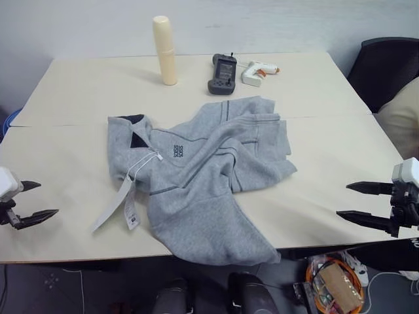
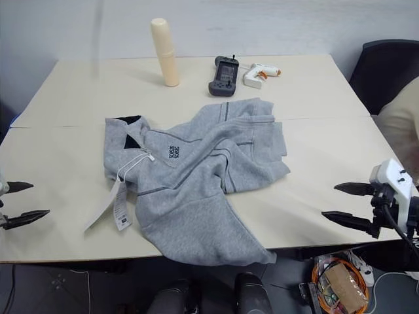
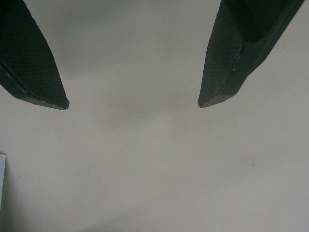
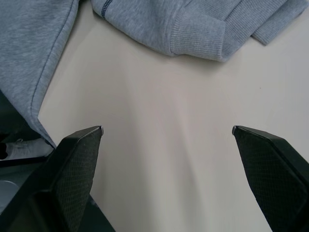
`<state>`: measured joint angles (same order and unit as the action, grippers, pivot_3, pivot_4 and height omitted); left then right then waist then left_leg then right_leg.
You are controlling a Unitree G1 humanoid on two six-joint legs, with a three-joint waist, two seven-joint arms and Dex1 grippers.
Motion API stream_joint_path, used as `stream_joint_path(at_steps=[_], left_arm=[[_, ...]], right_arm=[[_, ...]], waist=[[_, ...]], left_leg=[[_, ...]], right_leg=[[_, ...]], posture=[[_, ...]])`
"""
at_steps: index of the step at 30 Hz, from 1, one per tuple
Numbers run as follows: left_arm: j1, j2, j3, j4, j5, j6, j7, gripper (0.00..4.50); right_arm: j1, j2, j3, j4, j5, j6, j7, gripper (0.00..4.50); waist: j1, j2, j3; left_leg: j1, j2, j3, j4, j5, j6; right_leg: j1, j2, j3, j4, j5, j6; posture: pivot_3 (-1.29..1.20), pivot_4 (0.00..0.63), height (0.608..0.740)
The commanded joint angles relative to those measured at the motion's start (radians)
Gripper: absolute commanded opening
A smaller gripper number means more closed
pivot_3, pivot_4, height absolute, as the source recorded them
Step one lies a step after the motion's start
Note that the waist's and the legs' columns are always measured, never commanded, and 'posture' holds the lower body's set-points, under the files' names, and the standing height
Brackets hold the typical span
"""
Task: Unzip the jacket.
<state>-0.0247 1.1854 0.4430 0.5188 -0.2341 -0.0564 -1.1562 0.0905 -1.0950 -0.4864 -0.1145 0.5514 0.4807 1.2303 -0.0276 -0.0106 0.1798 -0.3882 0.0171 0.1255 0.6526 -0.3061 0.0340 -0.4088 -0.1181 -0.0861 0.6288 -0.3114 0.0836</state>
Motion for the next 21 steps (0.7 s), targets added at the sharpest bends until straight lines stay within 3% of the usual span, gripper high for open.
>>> stream_joint_path(at_steps=[1,17,21], left_arm=[[-0.008,0.003,0.007,0.002,-0.006,-0.020,-0.013,4.50],[-0.054,-0.034,-0.037,-0.054,-0.017,-0.003,-0.025,4.50],[-0.081,-0.053,-0.080,-0.079,-0.003,-0.012,-0.022,4.50]], right_arm=[[-0.016,0.013,-0.018,-0.011,-0.003,-0.020,-0.015,4.48],[-0.031,0.056,-0.004,-0.039,-0.026,-0.072,-0.059,4.48],[-0.051,0.060,0.040,-0.027,-0.105,-0.170,-0.084,4.48]], waist=[[0.000,0.000,0.000],[0.001,0.000,0.000],[0.001,0.000,0.000]], left_leg=[[0.000,0.000,0.000,0.000,0.000,0.000],[0.000,0.000,0.000,0.001,0.000,0.000],[0.000,0.000,0.001,0.002,0.000,0.000]], right_leg=[[0.000,0.000,0.000,0.000,0.000,0.000],[0.000,0.001,0.000,0.001,0.000,0.000],[0.000,0.001,0.000,0.002,0.000,0.000]], posture=[[0.00,0.150,0.740],[0.00,0.150,0.740],[0.00,0.150,0.740]])
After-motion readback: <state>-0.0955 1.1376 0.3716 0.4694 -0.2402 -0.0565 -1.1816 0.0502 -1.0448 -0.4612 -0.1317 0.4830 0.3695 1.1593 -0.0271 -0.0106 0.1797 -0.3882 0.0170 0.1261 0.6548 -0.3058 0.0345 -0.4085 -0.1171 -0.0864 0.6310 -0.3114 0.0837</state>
